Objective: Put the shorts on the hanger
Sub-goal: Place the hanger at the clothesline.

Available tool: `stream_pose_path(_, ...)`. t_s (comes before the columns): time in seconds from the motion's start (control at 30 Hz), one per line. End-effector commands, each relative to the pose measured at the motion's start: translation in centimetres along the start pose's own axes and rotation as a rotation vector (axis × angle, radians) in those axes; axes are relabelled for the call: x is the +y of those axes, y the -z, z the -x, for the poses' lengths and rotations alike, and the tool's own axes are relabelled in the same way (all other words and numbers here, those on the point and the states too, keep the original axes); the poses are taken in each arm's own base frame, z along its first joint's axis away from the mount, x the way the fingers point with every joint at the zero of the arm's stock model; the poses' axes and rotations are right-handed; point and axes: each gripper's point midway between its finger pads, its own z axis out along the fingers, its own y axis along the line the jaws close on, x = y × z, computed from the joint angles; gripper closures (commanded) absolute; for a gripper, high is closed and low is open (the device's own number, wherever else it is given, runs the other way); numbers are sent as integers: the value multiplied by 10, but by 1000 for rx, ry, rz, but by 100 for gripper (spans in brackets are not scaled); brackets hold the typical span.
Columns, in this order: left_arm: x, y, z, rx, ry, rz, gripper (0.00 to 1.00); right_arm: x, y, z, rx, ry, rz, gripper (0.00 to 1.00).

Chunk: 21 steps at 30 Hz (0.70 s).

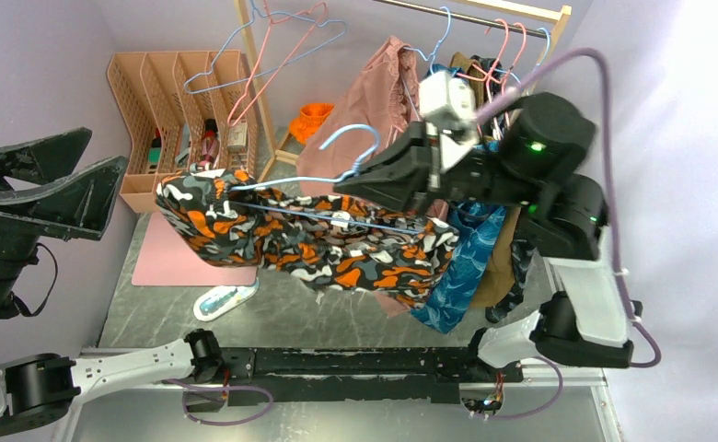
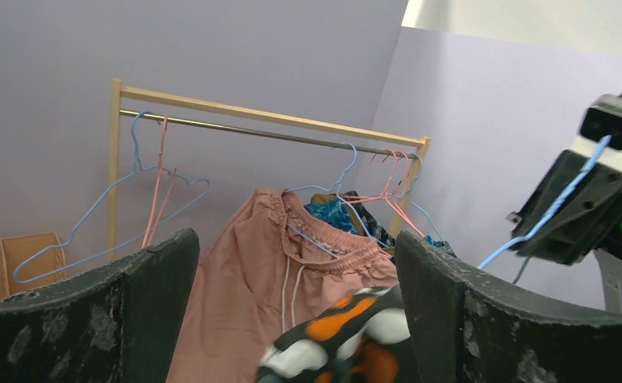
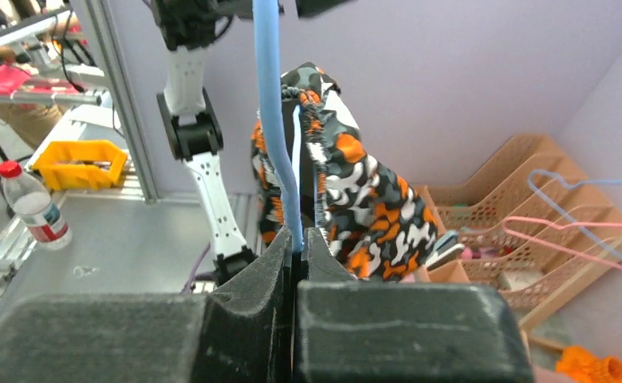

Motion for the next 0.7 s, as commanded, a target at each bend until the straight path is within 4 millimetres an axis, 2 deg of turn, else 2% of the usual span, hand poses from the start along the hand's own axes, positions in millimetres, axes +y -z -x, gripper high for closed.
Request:
stream_pose_path(0.0,-5,-6,-13,32,-31,-18,5,-3,10,11,-35,45,-40,100)
stream_pose_path(0.07,-6,-6,-14,33,-35,-20,5,-18,4,-10,21,44,-104,100)
stream_pose_path(0.2,-6,-7,-15,44,-39,-20,5,-38,2,-30,77,56,-199,100)
stream_pose_path(0.27,-6,-6,-13,44,-36,-20,5,-35,2,-29,75,51,-186,100)
stream_pose_path(0.37,-5,-5,-14,45,-35,-18,5,-18,4,-13,29,41,-103,100)
stream_pose_path(0.43,-4,-5,-17,53,-38,-14,4,-20,6,-8,13,49,-116,100)
stream_pose_path(0.53,-2,-6,-29,85,-61,1,3,-39,6,-27,62,60,-214,100)
stream_pose_path(0.67,-3,-11,-53,132,-114,-2,0,-45,-1,-49,116,37,-226,100)
